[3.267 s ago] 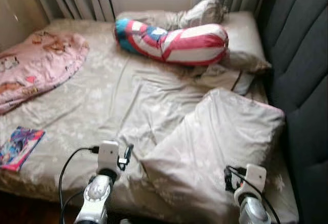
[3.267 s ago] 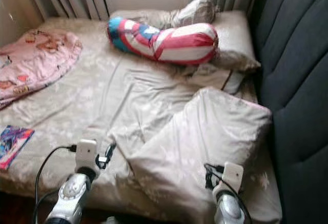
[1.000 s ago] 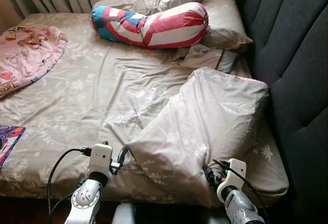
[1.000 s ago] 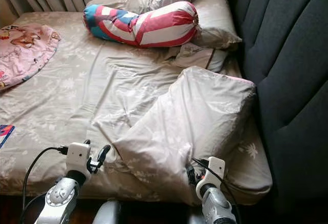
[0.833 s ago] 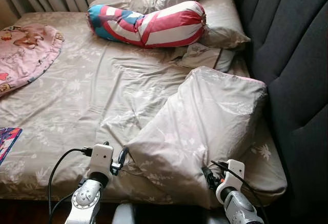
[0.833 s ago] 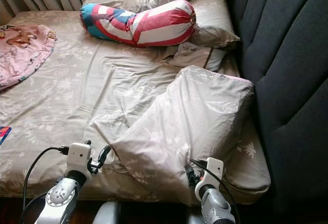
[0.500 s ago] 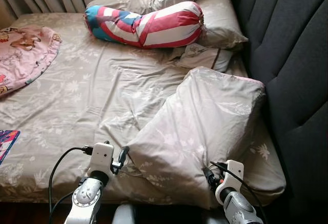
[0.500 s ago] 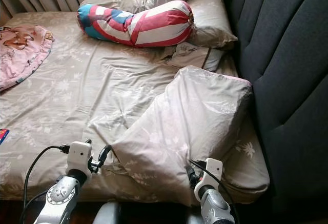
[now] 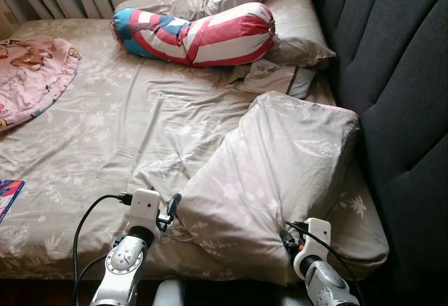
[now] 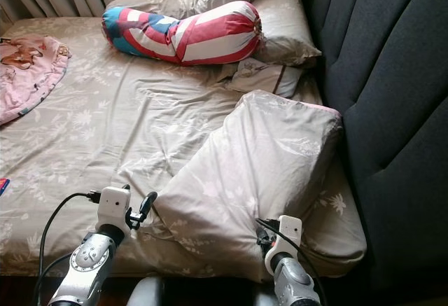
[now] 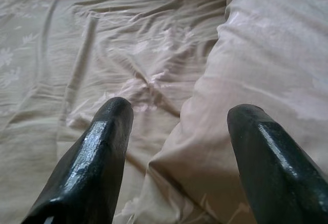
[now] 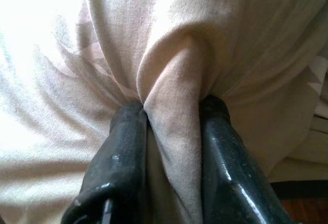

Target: Clean up the room

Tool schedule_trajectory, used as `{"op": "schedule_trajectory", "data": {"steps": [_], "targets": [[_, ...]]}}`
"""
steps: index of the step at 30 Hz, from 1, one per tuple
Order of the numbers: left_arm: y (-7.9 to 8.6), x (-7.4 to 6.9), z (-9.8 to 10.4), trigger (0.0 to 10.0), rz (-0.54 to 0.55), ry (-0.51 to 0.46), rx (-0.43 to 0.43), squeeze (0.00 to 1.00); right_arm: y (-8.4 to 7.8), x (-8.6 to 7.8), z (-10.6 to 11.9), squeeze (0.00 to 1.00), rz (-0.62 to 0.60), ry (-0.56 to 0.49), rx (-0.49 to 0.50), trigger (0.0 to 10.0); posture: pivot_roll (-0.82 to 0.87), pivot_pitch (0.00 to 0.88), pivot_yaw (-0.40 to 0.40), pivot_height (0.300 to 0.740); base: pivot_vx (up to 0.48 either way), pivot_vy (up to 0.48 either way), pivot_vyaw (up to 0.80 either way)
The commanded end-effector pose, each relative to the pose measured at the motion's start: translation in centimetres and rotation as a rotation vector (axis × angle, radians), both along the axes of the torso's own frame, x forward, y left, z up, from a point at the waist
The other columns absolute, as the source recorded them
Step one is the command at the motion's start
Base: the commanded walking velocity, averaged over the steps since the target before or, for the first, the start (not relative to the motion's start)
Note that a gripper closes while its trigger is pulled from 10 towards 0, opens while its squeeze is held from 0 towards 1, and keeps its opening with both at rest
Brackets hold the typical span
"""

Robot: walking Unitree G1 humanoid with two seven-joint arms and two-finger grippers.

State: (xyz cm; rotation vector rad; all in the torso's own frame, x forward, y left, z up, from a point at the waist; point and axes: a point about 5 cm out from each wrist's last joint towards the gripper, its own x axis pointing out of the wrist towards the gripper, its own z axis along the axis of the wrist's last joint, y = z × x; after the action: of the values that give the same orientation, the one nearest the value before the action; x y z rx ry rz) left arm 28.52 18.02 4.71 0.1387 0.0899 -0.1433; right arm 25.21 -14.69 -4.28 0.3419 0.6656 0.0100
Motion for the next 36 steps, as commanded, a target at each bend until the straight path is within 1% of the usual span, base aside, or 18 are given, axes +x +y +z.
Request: {"op": "schedule_trajectory", "data": {"steps": [1, 4, 10, 11, 12, 13, 15, 16, 17, 19, 21, 26, 29, 32, 33, 34, 35, 36], "targets": [[0.0, -0.1, -0.5, 10.0, 0.004, 0.026, -0.001, 0.0, 1.1, -2.0, -1.6, 0.0, 0.046, 0.114, 0.009, 0.0, 0.04, 0.117, 0.038, 0.65, 0.0, 0.0, 0.0], [-0.1, 0.0, -0.5, 10.0, 0.004, 0.026, -0.003, 0.0, 0.7, -2.1, -1.7, 0.0, 0.034, 0.119, 0.001, 0.0, 0.04, 0.113, 0.035, 0.65, 0.0, 0.0, 0.0], [-0.5, 0.4, -0.5, 10.0, 0.006, 0.025, -0.013, 0.0, -1.4, -2.0, -1.6, 0.0, -0.04, 0.121, -0.068, 0.0, 0.02, 0.101, 0.028, 0.65, 0.0, 0.0, 0.0], [-0.6, 0.5, -0.5, 10.0, 0.007, 0.025, -0.014, 0.0, -2.2, -1.7, -1.3, 0.0, -0.068, 0.108, -0.087, 0.0, 0.02, 0.1, 0.027, 0.65, 0.0, 0.0, 0.0], [-0.6, 0.5, -0.5, 10.0, 0.007, 0.025, -0.014, 0.0, -2.2, -1.7, -1.3, 0.0, -0.068, 0.108, -0.087, 0.0, 0.02, 0.1, 0.027, 0.65, 0.0, 0.0, 0.0], [-0.7, 0.5, -0.6, 10.0, 0.008, 0.027, -0.015, 0.0, -3.6, -0.9, -0.6, 0.0, -0.128, 0.075, -0.116, 0.0, 0.0, 0.095, 0.024, 0.65, 0.0, 0.0, 0.0], [-0.8, 0.6, -0.6, 10.0, 0.01, 0.029, -0.017, 0.0, -5.1, -0.2, 0.2, 0.0, -0.177, 0.043, -0.162, 0.0, 0.0, 0.094, 0.023, 0.65, 0.0, 0.0, 0.0], [-0.9, 0.6, -0.7, 10.0, 0.01, 0.03, -0.02, 0.0, -6.6, 0.3, 0.9, 0.0, -0.214, 0.011, -0.229, 0.0, -0.01, 0.092, 0.021, 0.65, 0.0, 0.0, 0.0], [-0.9, 0.7, -0.7, 10.0, 0.009, 0.031, -0.022, 0.0, -7.4, 0.6, 1.4, 0.0, -0.231, -0.005, -0.266, 0.0, -0.01, 0.092, 0.02, 0.65, 0.0, 0.0, 0.0], [-1.0, 0.7, -0.7, 10.0, 0.009, 0.031, -0.024, 0.0, -8.7, 1.0, 2.1, 0.0, -0.268, -0.031, -0.317, 0.0, -0.02, 0.09, 0.019, 0.65, 0.0, 0.0, 0.0], [-1.0, 0.7, -0.7, 10.0, 0.009, 0.031, -0.024, 0.0, -8.7, 1.0, 2.1, 0.0, -0.268, -0.031, -0.317, 0.0, -0.02, 0.09, 0.019, 0.65, 0.0, 0.0, 0.0], [-1.3, 0.9, -0.8, 10.0, 0.009, 0.03, -0.031, 0.0, -12.8, 2.9, 6.0, 0.0, -0.407, -0.177, -0.487, 0.0, -0.03, 0.088, 0.017, 0.65, 0.0, 0.0, 0.0], [-1.3, 0.9, -0.8, 10.0, 0.009, 0.029, -0.033, 0.0, -14.0, 3.5, 7.5, 0.0, -0.451, -0.227, -0.552, 0.0, -0.04, 0.087, 0.016, 0.65, 0.0, 0.0, 0.0], [-1.4, 0.9, -0.8, 10.0, 0.009, 0.027, -0.036, 0.0, -16.3, 4.3, 10.5, 0.0, -0.543, -0.305, -0.685, 0.0, -0.03, 0.084, 0.014, 0.65, 0.0, 0.0, 0.0], [-1.5, 1.0, -0.8, 10.0, 0.01, 0.027, -0.036, 0.0, -16.9, 4.4, 11.2, 0.0, -0.573, -0.322, -0.708, 0.0, -0.03, 0.083, 0.013, 0.65, 0.0, 0.0, 0.0], [-1.5, 1.0, -0.8, 10.0, 0.01, 0.027, -0.036, 0.0, -16.9, 4.4, 11.2, 0.0, -0.573, -0.322, -0.708, 0.0, -0.03, 0.083, 0.013, 0.65, 0.0, 0.0, 0.0], [-1.4, 0.9, -0.8, 10.0, 0.01, 0.027, -0.036, 0.0, -17.8, 4.5, 12.2, 0.0, -0.616, -0.339, -0.735, 0.0, -0.03, 0.083, 0.012, 0.65, 0.0, 0.0, 0.0], [-1.4, 0.9, -0.9, 10.0, 0.011, 0.028, -0.036, 0.0, -18.1, 4.5, 12.4, 0.0, -0.623, -0.334, -0.743, 0.0, -0.03, 0.083, 0.012, 0.65, 0.0, 0.0, 0.0]]}}
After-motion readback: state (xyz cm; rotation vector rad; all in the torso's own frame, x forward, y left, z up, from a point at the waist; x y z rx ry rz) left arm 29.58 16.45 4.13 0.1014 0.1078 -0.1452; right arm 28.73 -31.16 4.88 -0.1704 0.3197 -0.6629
